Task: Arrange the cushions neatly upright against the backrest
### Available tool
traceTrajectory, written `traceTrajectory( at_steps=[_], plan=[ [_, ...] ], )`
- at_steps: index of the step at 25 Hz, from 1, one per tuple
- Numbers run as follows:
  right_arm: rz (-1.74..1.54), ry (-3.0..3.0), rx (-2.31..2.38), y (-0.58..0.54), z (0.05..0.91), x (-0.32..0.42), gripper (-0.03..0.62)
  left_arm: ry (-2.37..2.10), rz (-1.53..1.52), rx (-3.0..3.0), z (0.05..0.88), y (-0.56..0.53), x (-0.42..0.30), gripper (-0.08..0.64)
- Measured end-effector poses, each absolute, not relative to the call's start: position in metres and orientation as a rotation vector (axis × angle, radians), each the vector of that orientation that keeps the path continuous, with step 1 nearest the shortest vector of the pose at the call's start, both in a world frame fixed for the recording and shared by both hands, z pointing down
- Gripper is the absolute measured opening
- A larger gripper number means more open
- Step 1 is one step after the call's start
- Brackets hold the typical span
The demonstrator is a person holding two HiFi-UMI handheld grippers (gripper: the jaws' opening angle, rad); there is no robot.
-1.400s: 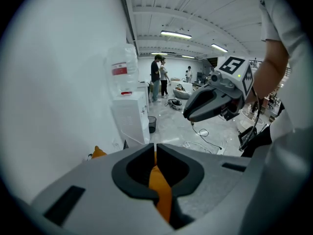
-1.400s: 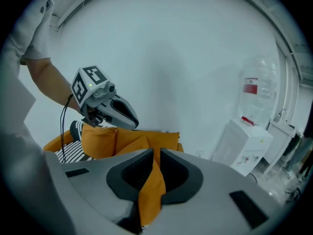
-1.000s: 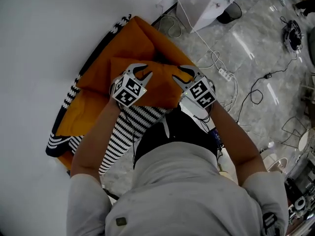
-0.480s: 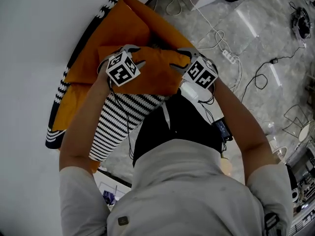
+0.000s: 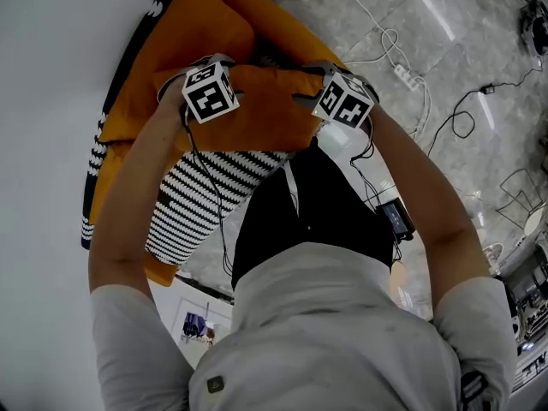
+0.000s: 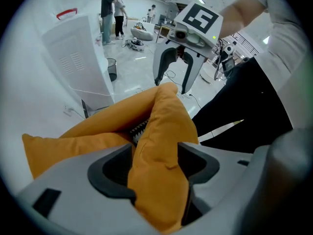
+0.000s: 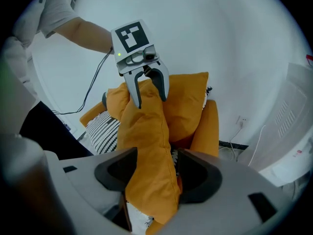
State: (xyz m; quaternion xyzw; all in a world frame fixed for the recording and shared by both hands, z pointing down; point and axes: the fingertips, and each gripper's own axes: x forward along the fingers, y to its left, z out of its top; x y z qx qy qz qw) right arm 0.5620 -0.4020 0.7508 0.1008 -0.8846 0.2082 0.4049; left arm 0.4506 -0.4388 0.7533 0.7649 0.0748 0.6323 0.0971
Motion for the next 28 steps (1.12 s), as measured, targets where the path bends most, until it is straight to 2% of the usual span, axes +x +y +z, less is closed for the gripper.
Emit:
traceTrajectory(
  at_steps=[14, 28],
  plan=[
    [0.575, -2.138, 0.018, -0.389, 0.827, 0.555, 0.272, 0.461, 2.065, 2.017, 0.806, -0.437, 0.417, 0.304],
    [0.735, -2.08, -0.146, -0.377, 0.863, 0.541, 0.269, 0.493, 2.038, 1.841, 0.839, -0.426, 0.402, 0.304]
  ],
)
